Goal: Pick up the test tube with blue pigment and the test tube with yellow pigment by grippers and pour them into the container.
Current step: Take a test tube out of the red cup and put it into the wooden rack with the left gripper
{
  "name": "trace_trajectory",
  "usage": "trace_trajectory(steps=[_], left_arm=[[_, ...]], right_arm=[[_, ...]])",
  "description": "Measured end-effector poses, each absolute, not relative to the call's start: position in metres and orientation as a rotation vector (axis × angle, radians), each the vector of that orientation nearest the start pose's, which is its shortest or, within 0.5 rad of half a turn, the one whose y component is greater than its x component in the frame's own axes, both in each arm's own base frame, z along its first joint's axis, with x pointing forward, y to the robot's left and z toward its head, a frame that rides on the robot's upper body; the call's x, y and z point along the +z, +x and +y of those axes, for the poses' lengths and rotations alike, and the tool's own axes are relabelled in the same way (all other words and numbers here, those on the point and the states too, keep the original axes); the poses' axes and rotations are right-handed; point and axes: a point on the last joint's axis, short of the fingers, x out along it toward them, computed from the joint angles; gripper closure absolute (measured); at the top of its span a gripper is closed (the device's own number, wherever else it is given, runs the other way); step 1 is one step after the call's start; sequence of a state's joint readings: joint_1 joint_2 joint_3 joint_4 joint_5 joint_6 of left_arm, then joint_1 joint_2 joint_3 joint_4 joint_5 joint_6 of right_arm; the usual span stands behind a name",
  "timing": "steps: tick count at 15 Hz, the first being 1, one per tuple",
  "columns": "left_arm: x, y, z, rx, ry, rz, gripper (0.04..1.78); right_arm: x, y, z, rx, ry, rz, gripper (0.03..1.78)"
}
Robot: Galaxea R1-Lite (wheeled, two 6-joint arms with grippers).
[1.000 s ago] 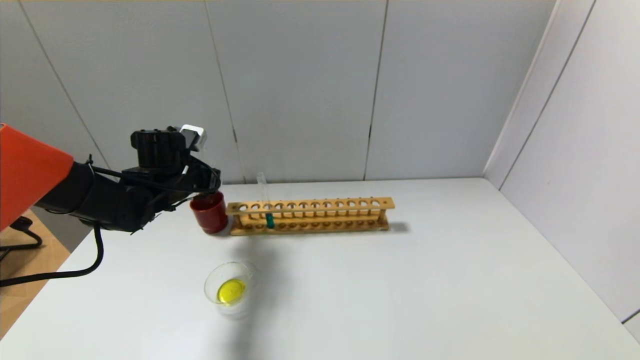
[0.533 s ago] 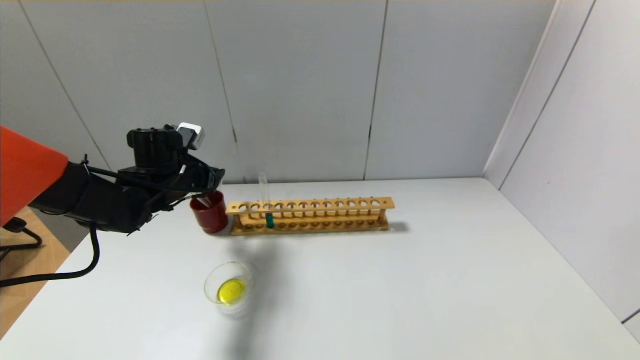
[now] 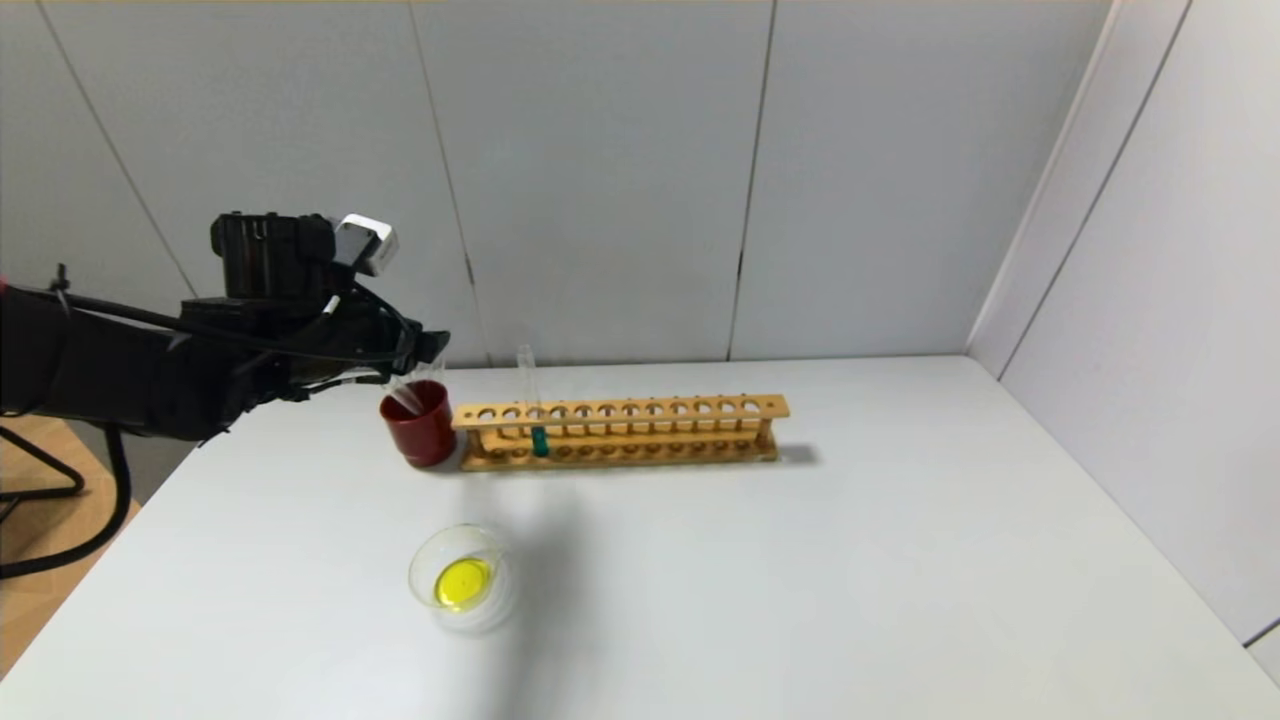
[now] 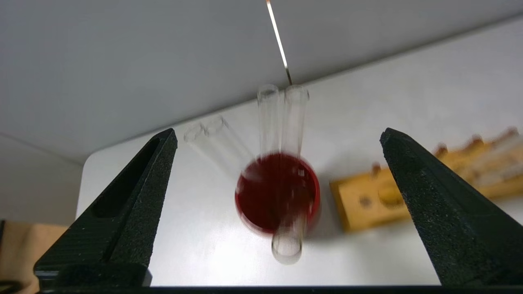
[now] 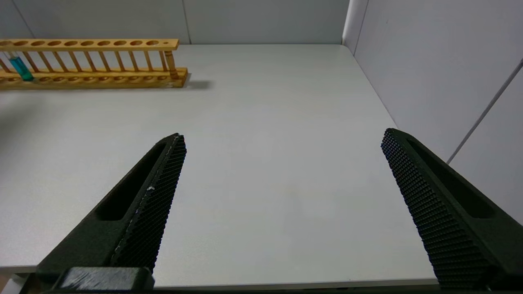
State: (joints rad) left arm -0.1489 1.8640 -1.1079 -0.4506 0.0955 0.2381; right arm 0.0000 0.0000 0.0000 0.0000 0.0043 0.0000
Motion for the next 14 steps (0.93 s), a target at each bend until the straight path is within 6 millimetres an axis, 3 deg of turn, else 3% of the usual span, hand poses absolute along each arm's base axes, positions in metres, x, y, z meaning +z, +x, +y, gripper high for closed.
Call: trace_trajectory(steps=[4,7,14], left_arm=[[0.213,0.32,-0.062,-0.176,0.287,0.469,0.07],[0.22,0.307,-0.073,-0.197,0.128,0.475,0.07],[0.187,0.28,-0.098,-0.196,-0.023,0.493,0.07]], right_arm=[[0.075,-0.023,0.0,0.004,0.0,0.0,0.06],[0.075,-0.023,0.0,0.004,0.0,0.0,0.06],[0.075,-0.023,0.0,0.004,0.0,0.0,0.06]])
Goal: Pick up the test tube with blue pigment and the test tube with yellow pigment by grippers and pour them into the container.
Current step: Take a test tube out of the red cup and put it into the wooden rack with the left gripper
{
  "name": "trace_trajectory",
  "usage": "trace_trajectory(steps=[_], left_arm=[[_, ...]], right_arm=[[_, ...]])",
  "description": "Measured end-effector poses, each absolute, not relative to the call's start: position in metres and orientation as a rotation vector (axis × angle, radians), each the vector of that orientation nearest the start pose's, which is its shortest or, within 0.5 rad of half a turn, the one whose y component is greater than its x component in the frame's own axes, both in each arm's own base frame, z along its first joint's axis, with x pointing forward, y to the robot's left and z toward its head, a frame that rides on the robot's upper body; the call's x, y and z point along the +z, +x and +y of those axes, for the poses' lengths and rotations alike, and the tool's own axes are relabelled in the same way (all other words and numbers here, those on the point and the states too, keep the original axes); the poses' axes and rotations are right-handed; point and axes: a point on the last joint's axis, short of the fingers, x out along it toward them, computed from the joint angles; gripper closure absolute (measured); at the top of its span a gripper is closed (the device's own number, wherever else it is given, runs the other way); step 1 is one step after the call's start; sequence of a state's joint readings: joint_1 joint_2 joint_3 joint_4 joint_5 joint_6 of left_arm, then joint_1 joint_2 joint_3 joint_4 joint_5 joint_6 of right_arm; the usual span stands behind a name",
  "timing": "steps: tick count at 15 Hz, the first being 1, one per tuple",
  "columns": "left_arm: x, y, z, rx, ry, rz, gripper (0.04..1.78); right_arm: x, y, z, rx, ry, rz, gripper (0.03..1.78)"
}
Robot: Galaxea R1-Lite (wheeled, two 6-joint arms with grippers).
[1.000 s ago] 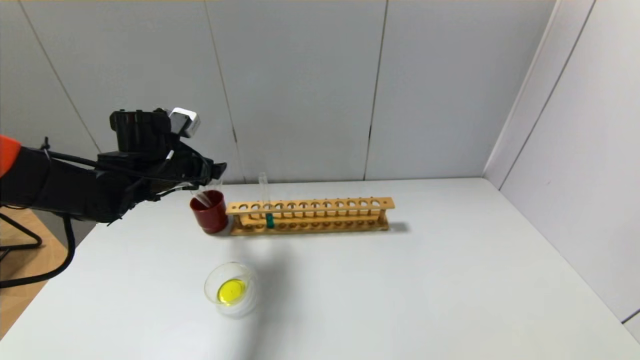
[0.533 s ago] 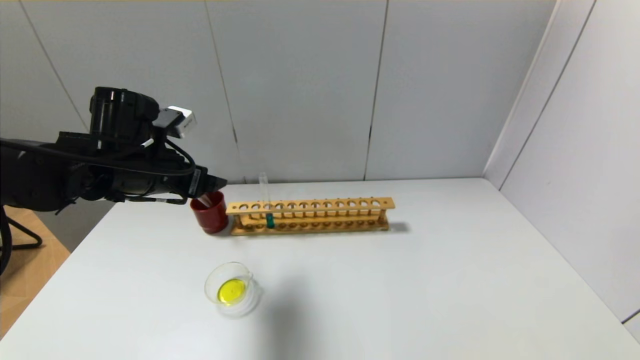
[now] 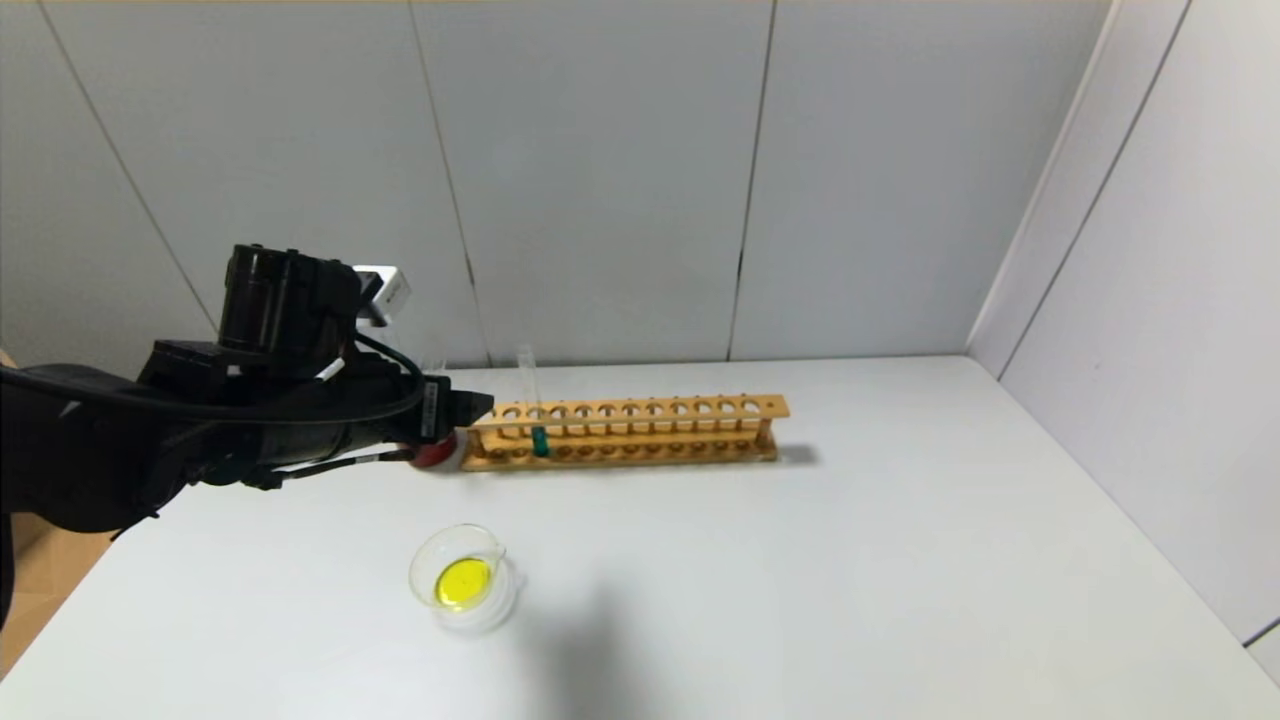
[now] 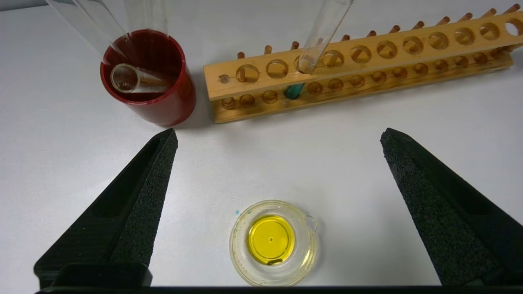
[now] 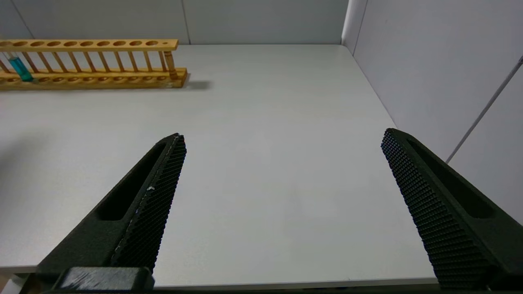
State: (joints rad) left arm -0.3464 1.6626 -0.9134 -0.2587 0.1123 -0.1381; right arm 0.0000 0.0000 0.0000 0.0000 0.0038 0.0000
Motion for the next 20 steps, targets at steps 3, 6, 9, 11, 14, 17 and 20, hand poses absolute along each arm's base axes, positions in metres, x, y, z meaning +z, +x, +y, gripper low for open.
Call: trace_trajectory(steps=[3,6,9,11,14,17,20], left_arm=[[0.176,0.28,-0.111,-0.227,-0.014,0.492,0.07],[0.166,0.292,-0.121,-0.243,-0.009,0.479,0.07],[0.16,0.311,-0.131,-0.249,-0.012,0.461,0.07],[0.156,0.325,-0.138,-0.251,-0.014,0.462,0.07],[0.143,0.345,-0.145,-0.246,-0.011,0.476,0.07],[0.13,0.362,-0.151,-0.242,-0.007,0.49,0.07],[0.118,0.378,-0.153,-0.215,-0.001,0.499,0.07]], right_arm=[[0.075,-0.023,0.0,0.004,0.0,0.0,0.06],[0.075,-0.023,0.0,0.004,0.0,0.0,0.06],[0.075,-0.023,0.0,0.004,0.0,0.0,0.06],[0.075,-0.023,0.0,0.004,0.0,0.0,0.06],[0.075,-0.023,0.0,0.004,0.0,0.0,0.06],[0.075,-0.023,0.0,0.004,0.0,0.0,0.06],[0.075,-0.023,0.0,0.004,0.0,0.0,0.06]])
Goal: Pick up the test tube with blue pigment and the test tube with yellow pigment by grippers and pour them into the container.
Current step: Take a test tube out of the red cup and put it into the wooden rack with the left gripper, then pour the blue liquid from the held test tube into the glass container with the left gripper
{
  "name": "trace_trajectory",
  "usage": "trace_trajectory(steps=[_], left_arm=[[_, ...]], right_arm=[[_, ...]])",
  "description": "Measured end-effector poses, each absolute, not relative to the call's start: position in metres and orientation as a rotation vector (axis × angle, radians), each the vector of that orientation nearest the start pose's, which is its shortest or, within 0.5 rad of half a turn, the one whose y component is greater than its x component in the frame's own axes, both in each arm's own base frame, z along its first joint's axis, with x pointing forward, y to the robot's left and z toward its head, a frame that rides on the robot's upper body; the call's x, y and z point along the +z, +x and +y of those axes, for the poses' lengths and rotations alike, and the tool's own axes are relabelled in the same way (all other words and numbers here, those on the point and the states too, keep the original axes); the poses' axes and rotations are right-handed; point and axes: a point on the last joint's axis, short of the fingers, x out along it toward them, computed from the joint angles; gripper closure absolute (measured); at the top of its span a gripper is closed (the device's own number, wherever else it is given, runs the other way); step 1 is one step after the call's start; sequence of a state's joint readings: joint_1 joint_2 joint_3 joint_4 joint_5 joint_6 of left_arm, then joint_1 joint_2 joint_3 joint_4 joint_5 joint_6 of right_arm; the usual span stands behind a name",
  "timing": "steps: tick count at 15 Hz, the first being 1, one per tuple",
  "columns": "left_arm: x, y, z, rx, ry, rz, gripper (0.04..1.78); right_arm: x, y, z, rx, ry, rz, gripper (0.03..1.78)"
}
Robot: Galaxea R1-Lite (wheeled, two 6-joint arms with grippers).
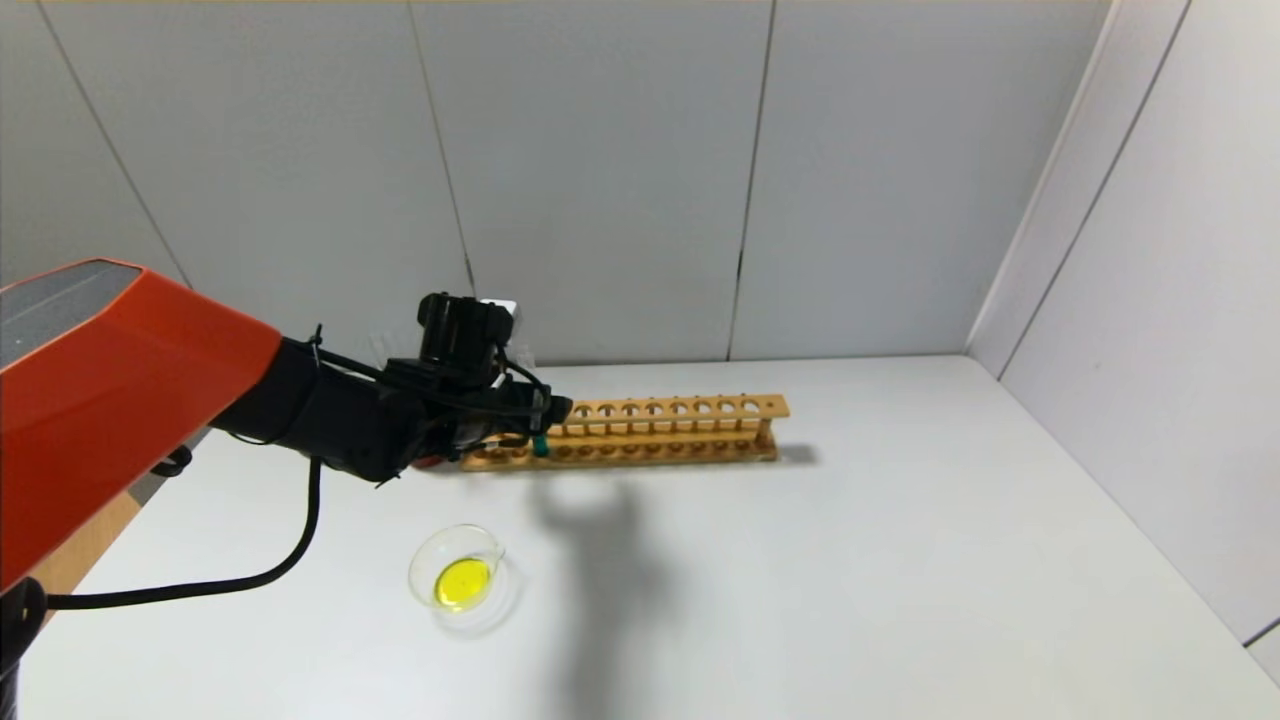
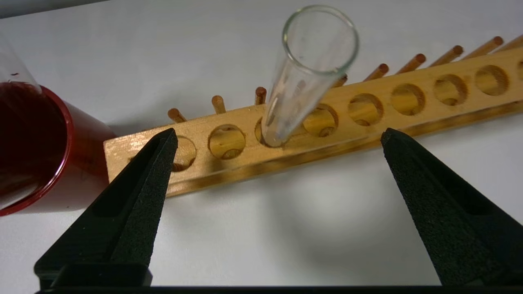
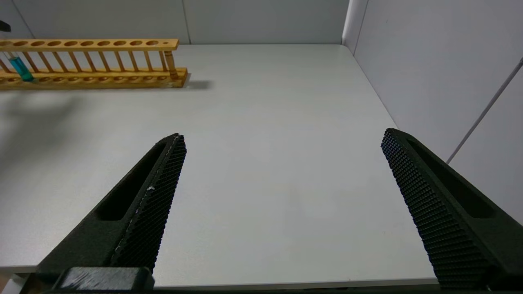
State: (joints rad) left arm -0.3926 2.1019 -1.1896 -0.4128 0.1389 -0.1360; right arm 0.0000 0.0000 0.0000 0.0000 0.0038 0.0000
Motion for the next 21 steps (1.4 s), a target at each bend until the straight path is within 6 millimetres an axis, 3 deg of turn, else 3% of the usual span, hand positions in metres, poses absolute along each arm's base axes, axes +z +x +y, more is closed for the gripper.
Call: trace_trajectory(steps=[6,9,15,16,21], left_arm=[[0.11,0.4,-0.155,-0.194,-0.003,0.485,0.13],[0.108,0.401,-0.157,-0.198,-0.001,0.486,0.41],[0.107,0.398,-0.163,-0.213,0.005,0.489,1.42],[0.107,0.398,-0.163,-0.211,0.007,0.489,1.5],[0.108,0.398,-0.164,-0.209,0.028,0.469,1.51]], right_arm=[[0.075,-0.023,0.0,0.004,0.0,0.0,0.06],[0.075,-0.023,0.0,0.004,0.0,0.0,0.06],[0.075,-0.023,0.0,0.004,0.0,0.0,0.06],[0.075,-0.023,0.0,0.004,0.0,0.0,0.06],[0.075,-0.023,0.0,0.004,0.0,0.0,0.06]])
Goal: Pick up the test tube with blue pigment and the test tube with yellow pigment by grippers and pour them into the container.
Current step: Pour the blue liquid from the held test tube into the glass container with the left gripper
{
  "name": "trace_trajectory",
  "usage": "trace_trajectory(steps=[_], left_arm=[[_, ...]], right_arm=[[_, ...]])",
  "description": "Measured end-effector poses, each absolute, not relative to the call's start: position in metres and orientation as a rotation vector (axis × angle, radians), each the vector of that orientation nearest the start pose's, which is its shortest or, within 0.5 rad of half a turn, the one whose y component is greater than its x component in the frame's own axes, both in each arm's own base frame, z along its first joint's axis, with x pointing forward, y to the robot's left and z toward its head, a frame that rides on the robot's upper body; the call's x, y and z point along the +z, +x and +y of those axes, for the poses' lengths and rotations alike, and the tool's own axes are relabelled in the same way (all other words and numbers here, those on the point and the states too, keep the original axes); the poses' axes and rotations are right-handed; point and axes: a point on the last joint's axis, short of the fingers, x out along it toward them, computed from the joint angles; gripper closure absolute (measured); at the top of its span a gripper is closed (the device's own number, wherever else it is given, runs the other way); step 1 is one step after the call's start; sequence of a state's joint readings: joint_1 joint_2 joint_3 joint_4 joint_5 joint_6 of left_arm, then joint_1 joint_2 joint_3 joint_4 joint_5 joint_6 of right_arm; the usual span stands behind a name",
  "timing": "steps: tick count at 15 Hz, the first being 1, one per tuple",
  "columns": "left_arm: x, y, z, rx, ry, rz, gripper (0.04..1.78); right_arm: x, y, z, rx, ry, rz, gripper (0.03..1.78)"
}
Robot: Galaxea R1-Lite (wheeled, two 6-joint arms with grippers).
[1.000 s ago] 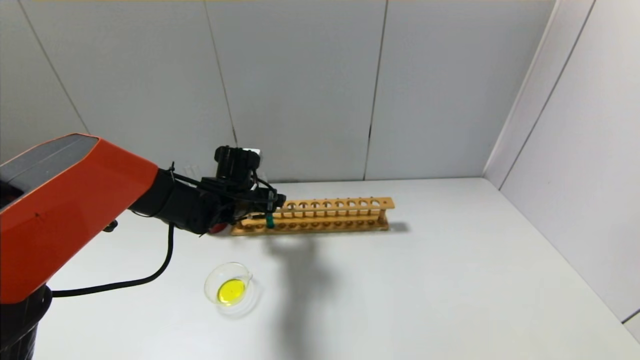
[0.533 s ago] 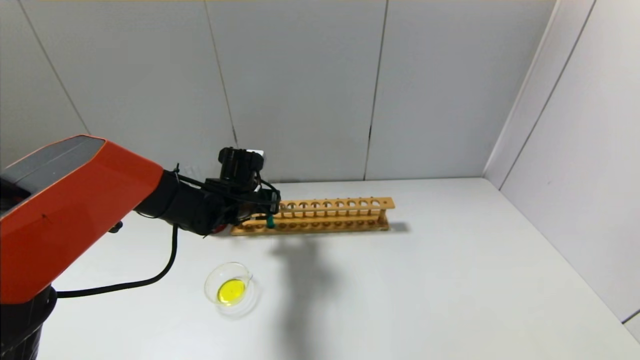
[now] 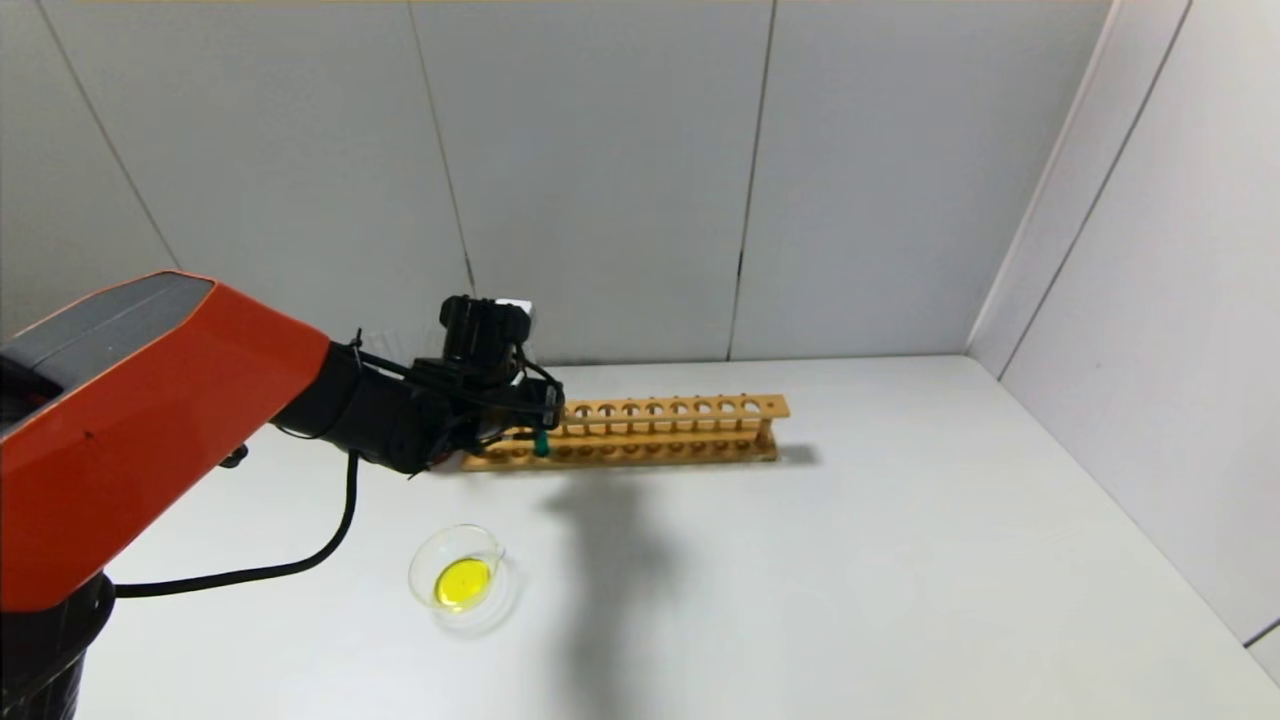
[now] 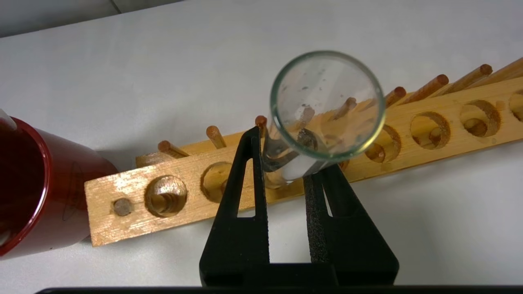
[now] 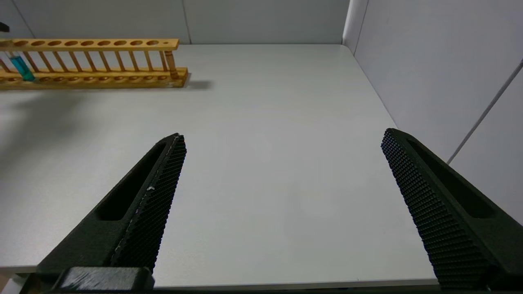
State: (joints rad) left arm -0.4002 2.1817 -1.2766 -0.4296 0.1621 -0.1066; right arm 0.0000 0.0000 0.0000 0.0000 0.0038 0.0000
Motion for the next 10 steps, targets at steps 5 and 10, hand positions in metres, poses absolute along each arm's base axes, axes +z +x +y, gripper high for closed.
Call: trace_trajectory(steps=[5,10], left_arm=[[0.126,0.399,-0.165,-0.213,0.062,0.386,1.51],[0.166,0.392,-0.162,-0.221,0.097,0.29,1.51]], right_arm=[[0.075,-0.023,0.0,0.004,0.0,0.0,0.06],[0.075,-0.023,0.0,0.004,0.0,0.0,0.06]])
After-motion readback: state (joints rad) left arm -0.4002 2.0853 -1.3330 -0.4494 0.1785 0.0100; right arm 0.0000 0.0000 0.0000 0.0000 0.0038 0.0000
